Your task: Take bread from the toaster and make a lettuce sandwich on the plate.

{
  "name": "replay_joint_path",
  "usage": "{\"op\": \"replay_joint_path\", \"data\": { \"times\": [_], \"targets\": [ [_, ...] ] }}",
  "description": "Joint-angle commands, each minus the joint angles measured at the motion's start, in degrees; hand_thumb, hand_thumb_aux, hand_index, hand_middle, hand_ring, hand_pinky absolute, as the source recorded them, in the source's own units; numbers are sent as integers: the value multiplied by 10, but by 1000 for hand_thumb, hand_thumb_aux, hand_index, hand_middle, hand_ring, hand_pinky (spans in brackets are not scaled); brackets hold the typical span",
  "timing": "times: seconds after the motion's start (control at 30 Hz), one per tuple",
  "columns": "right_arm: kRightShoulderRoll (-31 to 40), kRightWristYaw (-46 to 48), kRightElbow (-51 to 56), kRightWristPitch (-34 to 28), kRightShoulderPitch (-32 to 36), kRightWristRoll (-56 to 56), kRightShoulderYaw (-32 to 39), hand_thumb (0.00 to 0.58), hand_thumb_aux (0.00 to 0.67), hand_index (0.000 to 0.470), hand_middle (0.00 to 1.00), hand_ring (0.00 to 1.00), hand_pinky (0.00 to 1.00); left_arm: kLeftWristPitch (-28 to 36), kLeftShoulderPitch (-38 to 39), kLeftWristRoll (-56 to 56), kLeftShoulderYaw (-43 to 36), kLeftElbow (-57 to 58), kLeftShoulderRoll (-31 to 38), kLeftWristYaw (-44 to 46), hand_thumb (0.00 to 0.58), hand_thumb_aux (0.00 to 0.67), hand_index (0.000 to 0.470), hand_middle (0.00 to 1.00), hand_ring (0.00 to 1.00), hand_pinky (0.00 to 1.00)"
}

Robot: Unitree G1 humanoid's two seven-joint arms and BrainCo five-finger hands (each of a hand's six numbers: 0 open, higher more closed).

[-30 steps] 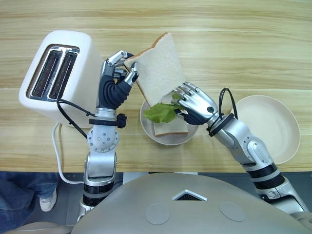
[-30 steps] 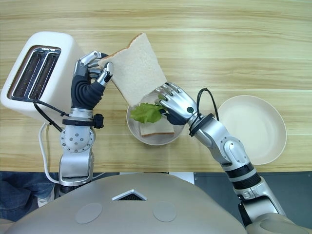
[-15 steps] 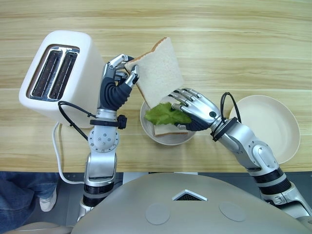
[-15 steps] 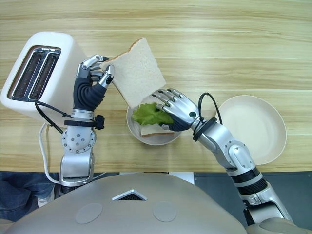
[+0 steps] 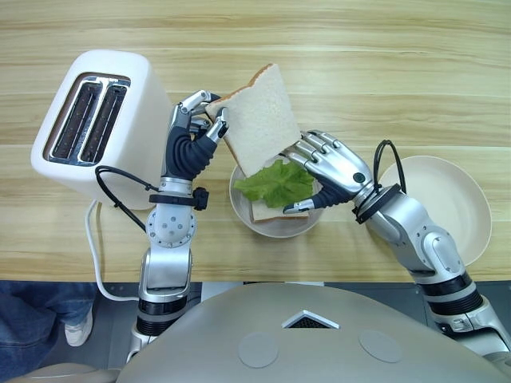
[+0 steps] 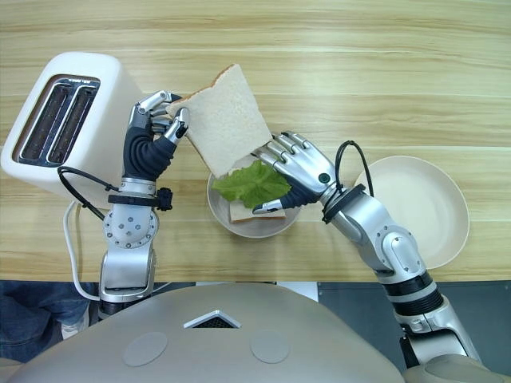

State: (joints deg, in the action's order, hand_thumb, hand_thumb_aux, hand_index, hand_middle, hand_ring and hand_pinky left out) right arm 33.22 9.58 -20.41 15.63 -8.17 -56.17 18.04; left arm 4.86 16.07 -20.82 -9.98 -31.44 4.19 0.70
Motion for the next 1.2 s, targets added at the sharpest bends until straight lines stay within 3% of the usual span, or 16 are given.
{"op": "replay_joint_path", "data": {
  "times": [0.03,0.2,0.43,0.9,1.2],
  "targets": [
    [15,20,3,-34,-1,36,-59,0,0,0,0,0,0,35,8,40,-3,18,-1,33,580,670,470,1000,1000,1000],
    [36,33,9,-100,-25,30,-138,0,0,0,0,0,0,104,-37,121,42,-5,21,98,580,670,470,1000,1000,1000],
    [23,-7,1,-114,-24,54,-178,0,0,0,0,0,0,153,-89,193,74,44,60,166,580,670,470,1000,1000,1000],
    [-5,-97,-49,72,-79,121,-130,0,0,0,0,0,0,176,-145,240,21,112,107,262,580,670,470,1000,1000,1000],
    [-19,-87,-35,101,-87,93,-76,0,0,0,0,0,0,174,-134,208,-27,136,128,258,580,670,470,1000,1000,1000]
  ]
}}
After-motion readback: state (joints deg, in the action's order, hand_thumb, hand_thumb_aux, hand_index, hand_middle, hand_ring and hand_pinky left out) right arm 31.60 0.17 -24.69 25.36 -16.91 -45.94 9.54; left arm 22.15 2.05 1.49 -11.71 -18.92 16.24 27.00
